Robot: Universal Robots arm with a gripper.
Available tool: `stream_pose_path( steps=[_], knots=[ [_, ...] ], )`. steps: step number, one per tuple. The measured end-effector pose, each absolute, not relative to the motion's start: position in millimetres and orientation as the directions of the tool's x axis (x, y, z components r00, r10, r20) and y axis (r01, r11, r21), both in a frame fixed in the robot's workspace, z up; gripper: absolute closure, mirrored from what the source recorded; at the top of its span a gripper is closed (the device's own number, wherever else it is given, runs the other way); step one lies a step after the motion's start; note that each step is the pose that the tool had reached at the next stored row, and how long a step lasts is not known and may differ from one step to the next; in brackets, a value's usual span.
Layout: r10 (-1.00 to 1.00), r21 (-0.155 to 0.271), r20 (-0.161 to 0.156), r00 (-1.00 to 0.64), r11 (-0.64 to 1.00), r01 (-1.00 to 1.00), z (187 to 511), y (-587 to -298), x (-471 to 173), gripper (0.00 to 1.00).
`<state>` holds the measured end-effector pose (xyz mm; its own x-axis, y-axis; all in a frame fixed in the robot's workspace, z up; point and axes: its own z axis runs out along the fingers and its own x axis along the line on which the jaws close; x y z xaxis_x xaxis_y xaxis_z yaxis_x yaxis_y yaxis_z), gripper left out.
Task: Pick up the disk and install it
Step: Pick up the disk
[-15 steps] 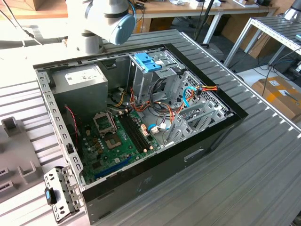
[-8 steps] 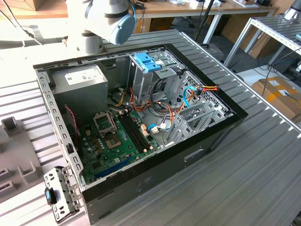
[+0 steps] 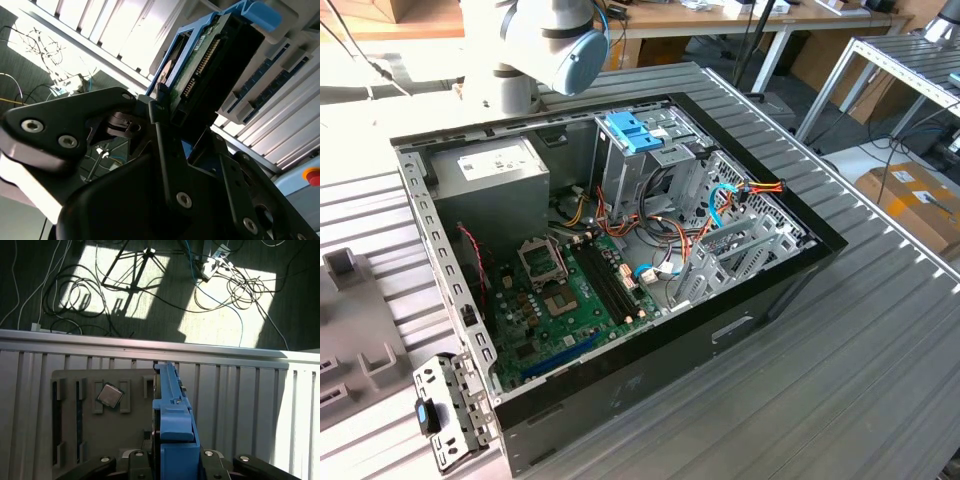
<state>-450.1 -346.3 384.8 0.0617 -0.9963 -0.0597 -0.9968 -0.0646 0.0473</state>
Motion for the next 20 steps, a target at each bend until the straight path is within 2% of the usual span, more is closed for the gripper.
stream_pose_path(
  steps=[20],
  knots=[
    [-0.996,0.047,-0.06,0.062,-0.065,-0.997,401,-346,-450,0.63]
  ],
)
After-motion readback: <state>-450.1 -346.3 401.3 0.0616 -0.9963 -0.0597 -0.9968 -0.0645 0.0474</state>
